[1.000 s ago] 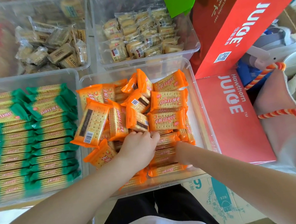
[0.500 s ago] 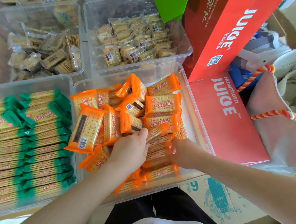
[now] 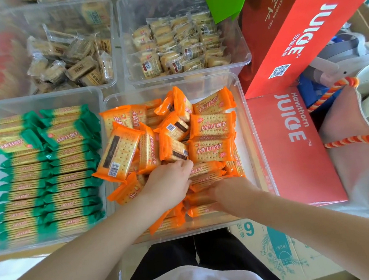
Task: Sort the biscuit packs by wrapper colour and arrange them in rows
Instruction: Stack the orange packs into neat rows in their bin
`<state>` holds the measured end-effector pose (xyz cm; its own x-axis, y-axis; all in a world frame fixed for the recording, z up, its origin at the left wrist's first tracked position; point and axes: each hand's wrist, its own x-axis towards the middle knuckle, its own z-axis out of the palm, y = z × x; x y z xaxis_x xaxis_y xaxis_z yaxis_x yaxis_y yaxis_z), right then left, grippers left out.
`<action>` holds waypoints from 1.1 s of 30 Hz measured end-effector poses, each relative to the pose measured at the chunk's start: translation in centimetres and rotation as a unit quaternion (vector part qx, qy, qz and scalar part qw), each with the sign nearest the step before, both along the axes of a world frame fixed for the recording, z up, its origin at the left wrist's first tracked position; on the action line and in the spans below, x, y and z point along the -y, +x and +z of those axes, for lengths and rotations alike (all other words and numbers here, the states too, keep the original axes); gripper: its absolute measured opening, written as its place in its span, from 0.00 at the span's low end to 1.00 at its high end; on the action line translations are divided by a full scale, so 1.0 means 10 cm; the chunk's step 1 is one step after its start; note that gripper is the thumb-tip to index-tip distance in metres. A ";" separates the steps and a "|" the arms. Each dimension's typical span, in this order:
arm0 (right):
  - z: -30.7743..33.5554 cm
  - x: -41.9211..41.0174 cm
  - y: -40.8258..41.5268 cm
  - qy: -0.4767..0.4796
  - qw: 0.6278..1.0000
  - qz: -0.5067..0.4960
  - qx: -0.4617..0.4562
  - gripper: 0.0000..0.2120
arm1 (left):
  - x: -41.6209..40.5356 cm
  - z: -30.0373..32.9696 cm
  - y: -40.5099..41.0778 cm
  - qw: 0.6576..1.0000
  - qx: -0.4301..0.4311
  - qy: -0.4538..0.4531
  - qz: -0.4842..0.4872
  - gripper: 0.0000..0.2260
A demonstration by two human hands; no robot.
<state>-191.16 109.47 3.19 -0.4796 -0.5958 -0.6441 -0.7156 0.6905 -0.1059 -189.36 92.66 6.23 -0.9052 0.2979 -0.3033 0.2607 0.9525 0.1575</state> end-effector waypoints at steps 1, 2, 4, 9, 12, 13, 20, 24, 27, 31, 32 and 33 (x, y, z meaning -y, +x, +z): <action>0.00 -0.02 0.00 0.019 0.999 -0.033 -0.002 0.13 | -0.01 0.00 0.00 1.000 -0.002 -0.004 -0.003 0.12; -0.01 -0.05 -0.01 0.030 0.998 -0.059 0.008 0.10 | -0.02 -0.01 0.00 1.000 -0.004 -0.008 -0.005 0.12; -0.02 -0.09 0.00 0.025 0.996 -0.082 0.034 0.09 | -0.03 -0.04 0.00 1.000 -0.011 -0.017 -0.012 0.11; 0.00 -0.14 -0.06 0.003 0.997 -0.067 0.031 0.13 | -0.07 -0.10 0.00 0.998 -0.002 -0.056 -0.043 0.17; 0.05 -0.15 -0.13 0.000 0.996 -0.078 0.048 0.11 | -0.09 -0.11 -0.01 0.997 -0.006 -0.056 -0.051 0.18; 0.09 -0.15 -0.13 -0.019 0.994 -0.092 0.063 0.10 | -0.09 -0.11 -0.02 0.997 -0.008 -0.054 -0.053 0.18; 0.17 -0.11 -0.14 -0.003 0.994 -0.051 0.092 0.22 | -0.05 -0.10 -0.03 0.999 -0.014 -0.017 -0.049 0.16; 0.08 -0.06 -0.06 -0.006 1.000 0.029 0.008 0.17 | -0.04 -0.09 -0.05 0.999 -0.014 -0.006 -0.032 0.15; 0.08 0.03 -0.04 -0.031 0.996 0.060 -0.054 0.18 | -0.03 -0.06 -0.03 1.000 -0.011 -0.004 -0.024 0.13; 0.12 -0.01 -0.03 -0.040 0.996 -0.010 -0.079 0.26 | -0.02 -0.01 -0.03 0.999 -0.042 0.016 0.016 0.12; 0.13 -0.07 -0.03 -0.028 0.996 -0.038 -0.078 0.27 | -0.01 0.02 -0.02 0.998 -0.050 0.020 0.022 0.12; 0.13 -0.11 -0.02 -0.018 0.995 -0.071 -0.061 0.27 | -0.01 0.05 0.00 0.998 -0.057 0.027 0.025 0.13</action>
